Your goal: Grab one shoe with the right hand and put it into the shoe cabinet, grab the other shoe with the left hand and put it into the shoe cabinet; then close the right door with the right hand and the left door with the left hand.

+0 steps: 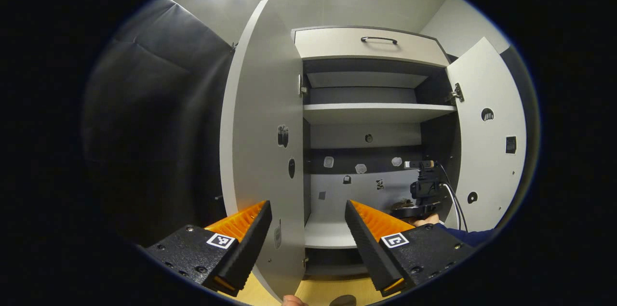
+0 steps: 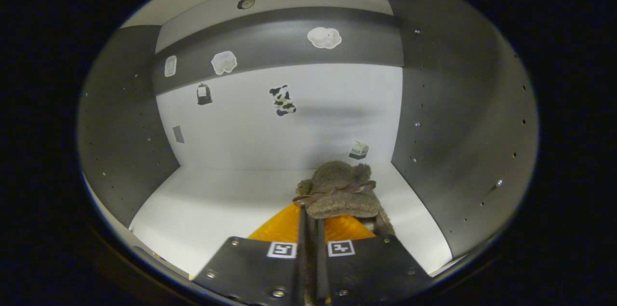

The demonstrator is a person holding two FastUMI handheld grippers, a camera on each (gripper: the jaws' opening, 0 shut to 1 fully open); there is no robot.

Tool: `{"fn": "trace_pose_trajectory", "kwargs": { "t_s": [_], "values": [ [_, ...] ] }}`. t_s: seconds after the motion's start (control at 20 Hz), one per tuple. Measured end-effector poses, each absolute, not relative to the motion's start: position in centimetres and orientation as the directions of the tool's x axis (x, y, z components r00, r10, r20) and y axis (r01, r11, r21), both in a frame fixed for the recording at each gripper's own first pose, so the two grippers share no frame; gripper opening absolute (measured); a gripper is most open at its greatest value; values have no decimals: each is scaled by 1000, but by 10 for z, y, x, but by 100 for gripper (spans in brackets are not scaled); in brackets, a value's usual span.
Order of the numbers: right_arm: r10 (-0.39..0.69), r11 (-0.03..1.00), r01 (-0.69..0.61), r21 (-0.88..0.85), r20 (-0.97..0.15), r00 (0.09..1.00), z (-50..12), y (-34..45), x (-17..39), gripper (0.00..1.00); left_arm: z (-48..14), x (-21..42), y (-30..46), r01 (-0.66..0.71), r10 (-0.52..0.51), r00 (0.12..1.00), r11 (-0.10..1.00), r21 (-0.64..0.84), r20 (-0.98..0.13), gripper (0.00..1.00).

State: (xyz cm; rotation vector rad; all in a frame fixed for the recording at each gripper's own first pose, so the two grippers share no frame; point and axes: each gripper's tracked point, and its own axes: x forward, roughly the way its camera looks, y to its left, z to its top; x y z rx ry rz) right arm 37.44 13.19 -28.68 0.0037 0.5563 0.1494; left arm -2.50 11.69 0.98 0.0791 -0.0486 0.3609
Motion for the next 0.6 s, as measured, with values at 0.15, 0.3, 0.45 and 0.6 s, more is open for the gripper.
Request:
{"fn": "trace_pose_trajectory", "kwargs": {
  "t_s": [0.15,0.3,0.45,0.6],
  "values": [
    [173,985,-155,78,-524,834,-281,138,369,43,7,-26,114,-349,346,937,935,66,54,94],
    [189,981,-181,68,-532,825,-272,141,353,65,2,-25,109,-326,324,945,943,59,46,95],
    [191,979,-198,45,-530,826,-258,140,330,67,-2,-25,101,-293,291,956,955,47,37,95],
    [218,974,-219,55,-479,850,-223,140,305,67,-16,-25,90,-250,250,968,967,39,4,95]
  ]
}}
